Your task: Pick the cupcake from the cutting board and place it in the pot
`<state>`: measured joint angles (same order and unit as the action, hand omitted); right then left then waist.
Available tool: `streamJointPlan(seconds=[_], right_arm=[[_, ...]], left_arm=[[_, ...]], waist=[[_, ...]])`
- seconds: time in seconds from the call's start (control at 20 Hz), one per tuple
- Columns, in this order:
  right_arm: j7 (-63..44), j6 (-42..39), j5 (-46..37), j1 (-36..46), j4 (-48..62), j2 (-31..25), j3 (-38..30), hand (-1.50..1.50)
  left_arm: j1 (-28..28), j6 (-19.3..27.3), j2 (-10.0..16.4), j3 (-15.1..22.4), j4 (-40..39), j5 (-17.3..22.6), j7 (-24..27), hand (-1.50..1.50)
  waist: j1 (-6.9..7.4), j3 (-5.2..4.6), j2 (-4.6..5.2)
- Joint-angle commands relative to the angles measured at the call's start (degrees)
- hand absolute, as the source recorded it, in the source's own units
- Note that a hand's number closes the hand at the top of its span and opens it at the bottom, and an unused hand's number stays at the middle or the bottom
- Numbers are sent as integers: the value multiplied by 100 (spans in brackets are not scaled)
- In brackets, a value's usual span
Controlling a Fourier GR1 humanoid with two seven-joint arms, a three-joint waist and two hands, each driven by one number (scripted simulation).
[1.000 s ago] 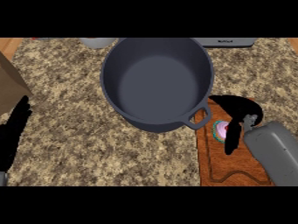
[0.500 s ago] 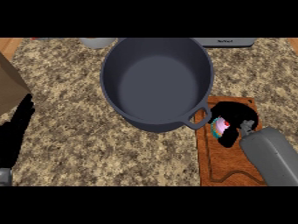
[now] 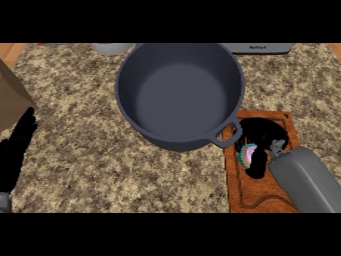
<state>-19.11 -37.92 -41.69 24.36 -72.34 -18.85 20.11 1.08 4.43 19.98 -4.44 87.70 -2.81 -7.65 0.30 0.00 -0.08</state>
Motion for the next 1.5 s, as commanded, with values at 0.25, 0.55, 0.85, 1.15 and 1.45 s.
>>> streamJointPlan(seconds=[0.25, 0.55, 0.85, 1.15, 1.45], right_arm=[[1775, -310, -617, 253, -1877, 848, 3036, 150], [1929, 746, -1179, -58, -3355, 356, 3025, 150], [1585, 1396, -1337, -120, -4751, 389, 2117, 150], [1561, 1202, -423, -543, -5142, 789, 1208, 150], [1343, 1058, -37, 415, -4101, 1794, 394, 150]], left_arm=[[20, -109, 8, 2, -178, 15, 172, 0], [74, -35, -53, -91, -223, -21, 310, 0], [314, -115, 14, -184, -5, 64, 211, 0], [34, -32, -123, -94, 92, -52, -119, 0], [-107, -199, -116, -133, 38, -73, -32, 0]], waist=[[165, -4, -47], [-80, 1, -20], [-75, 4, -36], [-45, 2, 6], [12, -1, 16]])
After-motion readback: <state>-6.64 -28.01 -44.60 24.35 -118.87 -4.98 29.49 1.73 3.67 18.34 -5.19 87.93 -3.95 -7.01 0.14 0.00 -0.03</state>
